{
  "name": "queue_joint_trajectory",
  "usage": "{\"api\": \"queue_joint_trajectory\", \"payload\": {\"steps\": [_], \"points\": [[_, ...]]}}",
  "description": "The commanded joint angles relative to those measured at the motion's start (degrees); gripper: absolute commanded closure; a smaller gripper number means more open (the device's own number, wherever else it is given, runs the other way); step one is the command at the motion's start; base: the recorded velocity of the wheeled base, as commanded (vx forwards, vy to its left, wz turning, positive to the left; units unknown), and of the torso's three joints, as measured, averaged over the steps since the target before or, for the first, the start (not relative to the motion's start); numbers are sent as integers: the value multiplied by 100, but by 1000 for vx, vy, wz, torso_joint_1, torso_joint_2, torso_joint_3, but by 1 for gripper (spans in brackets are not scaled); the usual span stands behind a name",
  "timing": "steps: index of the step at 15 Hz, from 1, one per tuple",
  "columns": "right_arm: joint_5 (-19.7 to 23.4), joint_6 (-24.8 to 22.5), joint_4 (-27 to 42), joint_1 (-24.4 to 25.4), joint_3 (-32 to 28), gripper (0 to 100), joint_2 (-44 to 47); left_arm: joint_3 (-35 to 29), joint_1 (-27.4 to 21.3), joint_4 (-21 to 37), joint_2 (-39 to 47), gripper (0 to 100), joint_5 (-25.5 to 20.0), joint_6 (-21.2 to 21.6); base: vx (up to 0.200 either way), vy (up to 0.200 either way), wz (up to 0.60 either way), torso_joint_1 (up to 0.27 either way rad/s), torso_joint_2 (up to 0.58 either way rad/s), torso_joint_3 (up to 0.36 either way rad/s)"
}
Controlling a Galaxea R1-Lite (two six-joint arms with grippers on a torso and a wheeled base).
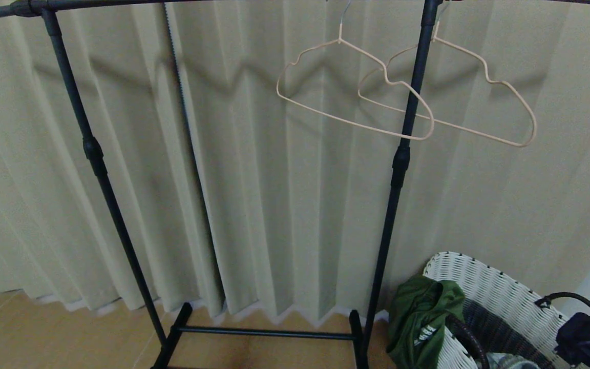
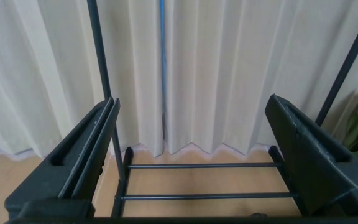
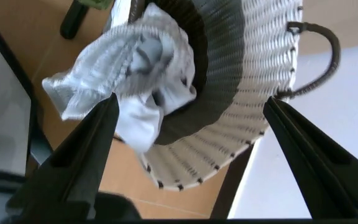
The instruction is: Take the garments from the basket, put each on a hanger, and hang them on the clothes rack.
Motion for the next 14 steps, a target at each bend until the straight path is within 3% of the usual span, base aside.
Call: {"api": "queue_joint_trajectory", "payload": {"steps": [1,8,14], "points": [[-17,-98,-590,-5,-76,0,1243,0,0,-4,2,0,4,5,0,0,0,0,0,0],[-157,-801,-1794,-840,-146,0,2658,0,0,-4,2,0,13,189,0,0,0,0,0,0],[-113,-915,-2506,-858,4,0,2816,0,0,-4,2,0,4,172,0,0,0,0,0,0]]}}
